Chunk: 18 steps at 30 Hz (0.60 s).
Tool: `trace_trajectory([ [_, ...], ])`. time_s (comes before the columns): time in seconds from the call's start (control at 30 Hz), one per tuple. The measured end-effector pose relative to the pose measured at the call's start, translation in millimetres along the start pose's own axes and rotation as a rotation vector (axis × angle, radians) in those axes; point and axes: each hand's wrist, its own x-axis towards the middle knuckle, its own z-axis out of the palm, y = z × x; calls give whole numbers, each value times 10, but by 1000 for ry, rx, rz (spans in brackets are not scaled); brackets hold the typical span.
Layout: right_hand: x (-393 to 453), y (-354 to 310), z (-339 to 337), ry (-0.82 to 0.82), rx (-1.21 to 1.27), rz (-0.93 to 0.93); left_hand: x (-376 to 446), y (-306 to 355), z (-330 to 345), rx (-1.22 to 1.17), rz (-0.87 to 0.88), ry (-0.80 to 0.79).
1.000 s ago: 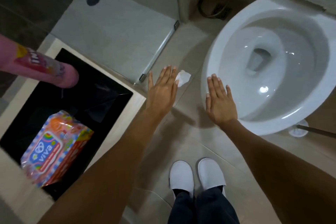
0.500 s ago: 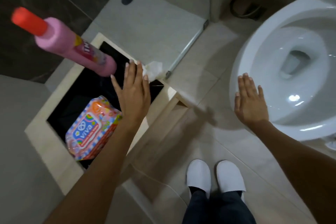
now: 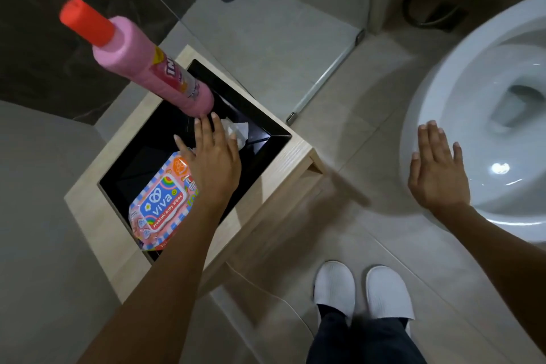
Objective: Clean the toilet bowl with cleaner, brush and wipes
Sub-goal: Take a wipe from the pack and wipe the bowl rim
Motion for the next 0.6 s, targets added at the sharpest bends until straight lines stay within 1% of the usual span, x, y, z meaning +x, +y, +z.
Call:
trace_trajectory([
  [0.23, 0, -11, -73, -44, -8, 1, -59, 209, -89, -118, 22, -23],
  [0.33, 9, -36, -192, -113, -63, 0, -111, 275, -168, -160, 24, -60],
  [0.43, 35, -142, -450, -230, -113, 47, -139, 404, -325, -176, 38, -119],
  [0.53, -24, -283, -814, -288, -187, 94, -243, 579, -549, -101, 213, -256],
  [0.57, -73, -332, -965, -285, -191, 108, -279, 634, -652, -69, 244, -303],
  [0.6, -133, -376, -1120, -280, -190, 117, -324, 683, -754, -54, 269, -315],
])
